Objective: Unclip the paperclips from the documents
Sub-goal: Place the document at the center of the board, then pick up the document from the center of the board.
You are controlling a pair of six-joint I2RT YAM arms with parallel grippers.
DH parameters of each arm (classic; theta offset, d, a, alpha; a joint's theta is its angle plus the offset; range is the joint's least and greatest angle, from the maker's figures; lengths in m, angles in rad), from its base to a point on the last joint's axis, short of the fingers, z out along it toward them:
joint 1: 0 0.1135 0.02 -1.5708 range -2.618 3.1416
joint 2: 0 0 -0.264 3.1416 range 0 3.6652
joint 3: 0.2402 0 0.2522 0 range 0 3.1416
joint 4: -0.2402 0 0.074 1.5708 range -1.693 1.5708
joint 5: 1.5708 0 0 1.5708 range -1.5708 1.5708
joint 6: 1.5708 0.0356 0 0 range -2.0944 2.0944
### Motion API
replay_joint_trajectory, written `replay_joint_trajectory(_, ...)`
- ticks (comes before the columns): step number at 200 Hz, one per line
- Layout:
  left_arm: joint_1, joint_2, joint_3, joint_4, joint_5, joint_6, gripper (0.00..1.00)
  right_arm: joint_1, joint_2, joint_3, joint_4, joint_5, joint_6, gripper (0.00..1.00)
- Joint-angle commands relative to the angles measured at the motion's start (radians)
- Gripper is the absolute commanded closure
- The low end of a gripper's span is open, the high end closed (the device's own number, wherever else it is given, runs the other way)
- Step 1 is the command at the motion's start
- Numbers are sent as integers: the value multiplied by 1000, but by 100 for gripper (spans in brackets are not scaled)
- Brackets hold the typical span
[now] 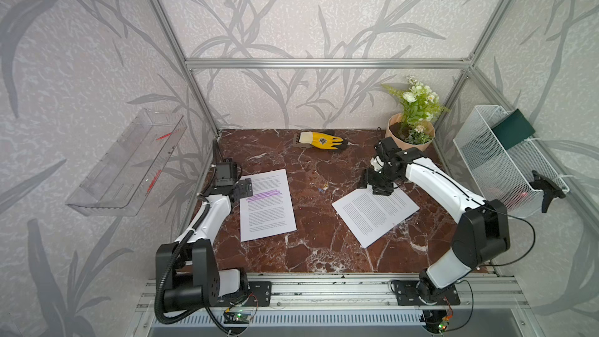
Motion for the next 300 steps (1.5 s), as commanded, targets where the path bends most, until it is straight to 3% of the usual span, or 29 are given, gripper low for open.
replay_joint_trajectory(1, -85, -10, 181, -156, 1, -114, 1, -27, -76, -73, -53, -8, 14, 30)
replay_joint_trajectory(29, -291, 149, 468, -389, 48, -226, 1, -70, -151, -205, -16, -68, 38, 30)
replay_joint_trajectory(43, -365, 231, 549, -420, 137, -272, 1, -92, -184, -271, 14, -90, 74, 30)
replay_joint_trajectory(61, -436, 308, 588, -364, 253, -330, 1, -118, -219, -349, 53, -110, 92, 30)
replay_joint_trajectory(116, -623, 485, 611, -88, 489, -317, 1, -161, -309, -547, 165, -165, 163, 30)
replay_joint_trajectory(167, -722, 658, 689, 17, 564, -279, 1, -206, -352, -652, 234, -188, 220, 29)
replay_joint_trajectory(224, -804, 801, 744, 37, 542, -229, 1, -232, -313, -640, 185, -117, 232, 29)
replay_joint_trajectory(300, -832, 909, 752, 78, 525, -169, 1, -310, -182, -536, 123, -52, 187, 28)
